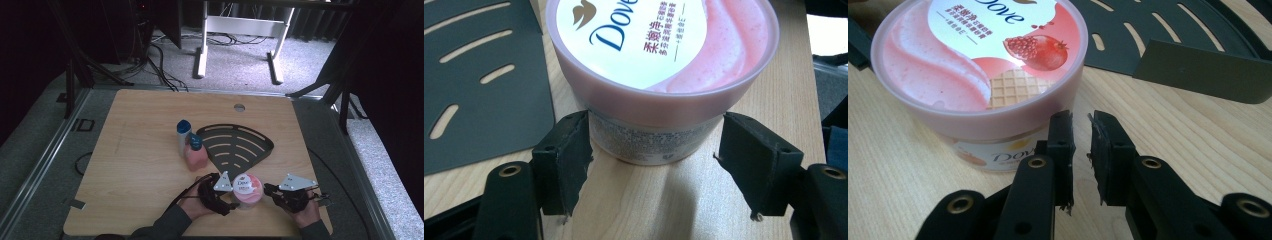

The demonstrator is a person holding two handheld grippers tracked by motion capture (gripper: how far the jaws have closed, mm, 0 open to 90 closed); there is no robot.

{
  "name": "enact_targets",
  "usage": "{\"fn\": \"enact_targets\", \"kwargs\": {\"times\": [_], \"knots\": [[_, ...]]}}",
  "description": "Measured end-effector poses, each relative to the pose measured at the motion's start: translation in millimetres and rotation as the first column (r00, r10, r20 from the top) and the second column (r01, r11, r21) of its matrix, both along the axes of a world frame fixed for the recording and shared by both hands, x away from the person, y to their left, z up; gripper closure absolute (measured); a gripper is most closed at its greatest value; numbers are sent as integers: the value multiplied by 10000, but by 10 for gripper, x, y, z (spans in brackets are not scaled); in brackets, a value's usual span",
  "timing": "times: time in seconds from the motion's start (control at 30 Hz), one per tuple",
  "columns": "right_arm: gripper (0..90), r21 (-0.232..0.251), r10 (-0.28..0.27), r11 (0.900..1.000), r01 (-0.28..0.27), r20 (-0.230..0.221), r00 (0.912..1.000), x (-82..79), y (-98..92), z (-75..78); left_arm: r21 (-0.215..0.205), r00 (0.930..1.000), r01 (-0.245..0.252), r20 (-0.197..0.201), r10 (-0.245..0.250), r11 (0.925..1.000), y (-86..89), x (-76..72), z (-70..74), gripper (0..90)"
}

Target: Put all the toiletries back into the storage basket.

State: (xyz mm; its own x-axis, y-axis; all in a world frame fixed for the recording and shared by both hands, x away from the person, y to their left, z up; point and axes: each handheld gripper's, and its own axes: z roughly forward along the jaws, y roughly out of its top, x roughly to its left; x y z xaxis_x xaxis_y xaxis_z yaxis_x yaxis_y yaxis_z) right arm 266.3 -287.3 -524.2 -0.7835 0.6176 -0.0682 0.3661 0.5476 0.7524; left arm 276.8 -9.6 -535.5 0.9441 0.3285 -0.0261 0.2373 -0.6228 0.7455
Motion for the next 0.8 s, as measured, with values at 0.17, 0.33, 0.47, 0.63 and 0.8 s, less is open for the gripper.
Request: {"fn": "enact_targets", "kwargs": {"times": [0.17, 0.33, 0.47, 0.63, 0.8], "knots": [[718, -154, 240, 9996, -241, -54, 9997, -11, -17, -8, -42, 10000, -31, 33, 31, 10000, -4, -6, 10, 285], [651, -370, 712, 9967, -722, -293, 9970, -30, -32, -19, -160, 10000, -23, -15, 23, 9999, 3, -2, 18, 286], [558, -332, 1142, 9927, -1158, -470, 9924, -45, -50, -20, -175, 10000, 29, 32, -29, 9998, 8, 6, 29, 284], [476, 99, 1719, 9851, -1716, -698, 9826, -53, -44, -12, -188, 10000, 47, 57, -46, 9998, 6, 9, 26, 282], [408, 320, 2041, 9788, -2021, -769, 9759, -51, -3, -30, -205, 9999, 129, 76, -127, 9997, 8, 21, 21, 273]]}}
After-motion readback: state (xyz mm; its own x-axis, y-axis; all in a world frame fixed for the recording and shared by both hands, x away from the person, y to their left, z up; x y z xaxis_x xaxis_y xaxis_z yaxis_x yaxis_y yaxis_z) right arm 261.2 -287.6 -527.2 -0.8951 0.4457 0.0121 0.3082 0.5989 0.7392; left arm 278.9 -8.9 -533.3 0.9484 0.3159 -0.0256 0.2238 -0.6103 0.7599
